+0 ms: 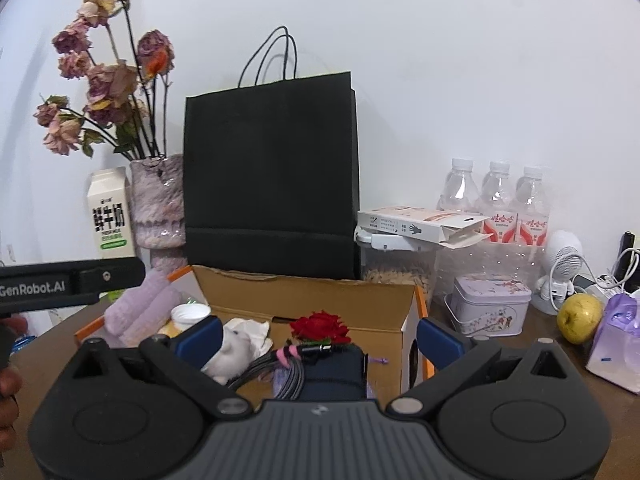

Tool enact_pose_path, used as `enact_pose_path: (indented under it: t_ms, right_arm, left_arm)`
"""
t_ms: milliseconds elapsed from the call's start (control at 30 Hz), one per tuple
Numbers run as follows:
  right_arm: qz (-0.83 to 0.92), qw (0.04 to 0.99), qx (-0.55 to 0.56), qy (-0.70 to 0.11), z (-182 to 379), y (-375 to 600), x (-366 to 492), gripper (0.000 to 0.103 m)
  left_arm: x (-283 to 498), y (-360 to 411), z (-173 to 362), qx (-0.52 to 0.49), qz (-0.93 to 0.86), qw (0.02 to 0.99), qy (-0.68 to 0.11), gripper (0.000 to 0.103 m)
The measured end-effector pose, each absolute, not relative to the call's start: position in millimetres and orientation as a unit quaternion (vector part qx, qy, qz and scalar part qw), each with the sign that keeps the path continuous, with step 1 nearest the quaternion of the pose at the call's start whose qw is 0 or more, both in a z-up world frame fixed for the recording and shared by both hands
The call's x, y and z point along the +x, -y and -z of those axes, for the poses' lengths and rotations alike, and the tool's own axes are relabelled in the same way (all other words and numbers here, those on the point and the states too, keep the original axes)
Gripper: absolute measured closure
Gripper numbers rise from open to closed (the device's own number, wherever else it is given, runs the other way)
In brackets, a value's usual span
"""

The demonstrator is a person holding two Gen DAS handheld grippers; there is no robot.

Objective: Organize objects

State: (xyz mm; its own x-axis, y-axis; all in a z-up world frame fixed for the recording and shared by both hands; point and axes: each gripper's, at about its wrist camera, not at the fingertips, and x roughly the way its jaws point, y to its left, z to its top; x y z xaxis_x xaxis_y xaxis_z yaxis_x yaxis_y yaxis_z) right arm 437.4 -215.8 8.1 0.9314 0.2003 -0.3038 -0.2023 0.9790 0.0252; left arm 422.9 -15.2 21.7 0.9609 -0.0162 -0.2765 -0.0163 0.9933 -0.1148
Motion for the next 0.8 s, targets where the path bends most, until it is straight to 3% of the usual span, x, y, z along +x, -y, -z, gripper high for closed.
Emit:
enact_pose_path:
  t_ms: [800]
  right_arm:
    - [-0.129,0.975,-0.003,-0.179,-24,204,306,0.000]
  left_arm:
    - [282,6,-32,-0.026,0.011,0.985,-0.170,0.000]
